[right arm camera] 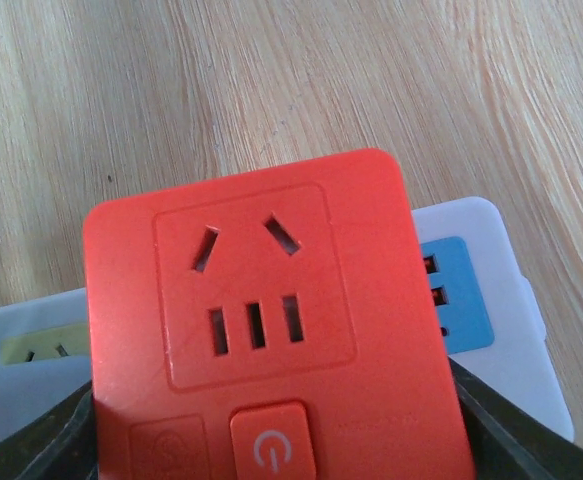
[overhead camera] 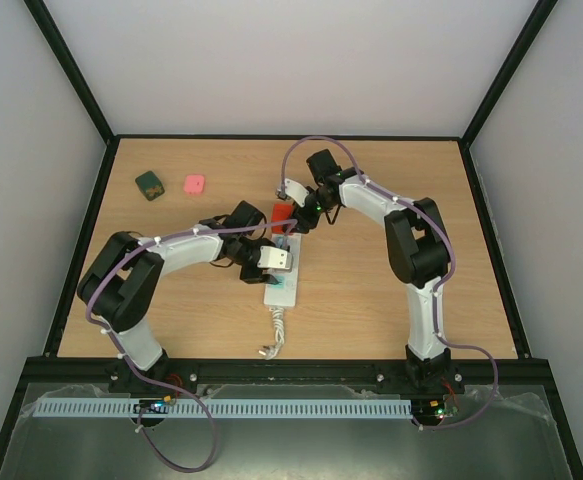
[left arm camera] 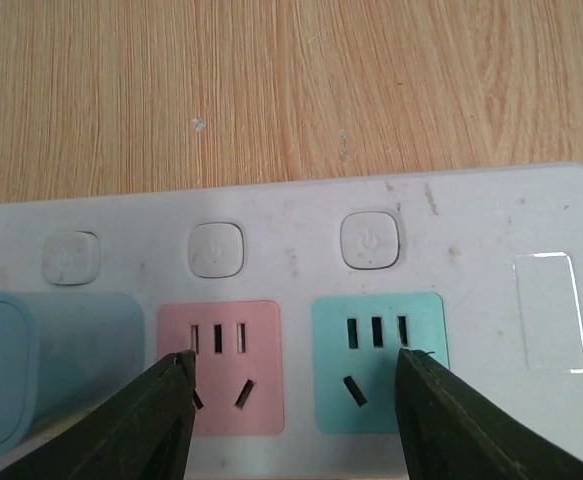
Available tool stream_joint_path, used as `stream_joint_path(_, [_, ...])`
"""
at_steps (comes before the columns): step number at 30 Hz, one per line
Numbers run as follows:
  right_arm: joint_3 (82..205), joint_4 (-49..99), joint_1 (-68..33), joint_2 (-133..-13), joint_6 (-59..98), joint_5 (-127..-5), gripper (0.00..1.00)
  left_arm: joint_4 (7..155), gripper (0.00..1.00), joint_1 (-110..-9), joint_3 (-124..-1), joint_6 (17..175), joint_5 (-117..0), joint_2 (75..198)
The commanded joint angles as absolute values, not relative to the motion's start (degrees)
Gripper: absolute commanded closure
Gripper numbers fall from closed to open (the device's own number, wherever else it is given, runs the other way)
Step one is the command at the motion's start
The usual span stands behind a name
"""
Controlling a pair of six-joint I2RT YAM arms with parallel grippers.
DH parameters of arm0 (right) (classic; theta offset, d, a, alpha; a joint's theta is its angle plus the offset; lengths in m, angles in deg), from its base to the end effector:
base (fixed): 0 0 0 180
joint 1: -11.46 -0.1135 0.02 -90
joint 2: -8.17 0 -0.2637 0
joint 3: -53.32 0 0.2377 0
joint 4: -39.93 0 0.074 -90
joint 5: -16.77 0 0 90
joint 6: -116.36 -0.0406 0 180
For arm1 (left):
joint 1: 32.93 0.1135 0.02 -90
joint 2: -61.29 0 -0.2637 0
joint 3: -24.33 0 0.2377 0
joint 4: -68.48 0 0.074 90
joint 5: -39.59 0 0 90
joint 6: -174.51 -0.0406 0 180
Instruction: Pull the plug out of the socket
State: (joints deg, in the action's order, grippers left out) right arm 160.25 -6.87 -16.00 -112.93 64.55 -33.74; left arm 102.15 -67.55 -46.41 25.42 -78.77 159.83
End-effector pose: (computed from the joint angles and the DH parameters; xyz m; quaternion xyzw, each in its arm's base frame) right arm 0.3766 0.2248 0.1890 -0.5651 0.7198 0.3036 0.2654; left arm 0.2539 -0.1987 0.1670 0.7269 0.5985 -0.1814 0.2838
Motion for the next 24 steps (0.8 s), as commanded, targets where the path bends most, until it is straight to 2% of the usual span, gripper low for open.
stream_joint_path(1, [159.05, -7.31, -16.66, -112.20, 63.90, -34.01, 0.47, 104.26, 0.44, -68.06, -46.64, 25.98, -77.61, 160.97])
stream_joint_path(6, [156.55, -6.22, -16.66, -110.80, 62.02, -34.84, 0.54, 106.18, 0.46, -66.69, -47.26, 25.97, -80.32, 160.04])
stream_joint_path(17, [149.58, 0.57, -16.65, -106.69, 52.24, -36.38, 0.58, 103.54, 0.31, -65.81, -44.20, 27.57, -82.78, 155.52])
stream_joint_path(24, [147.42, 2.26, -16.66, -106.58, 47.83, -38.39, 0.59, 103.42, 0.28, -66.59, -44.00, 27.11, -81.85, 157.23])
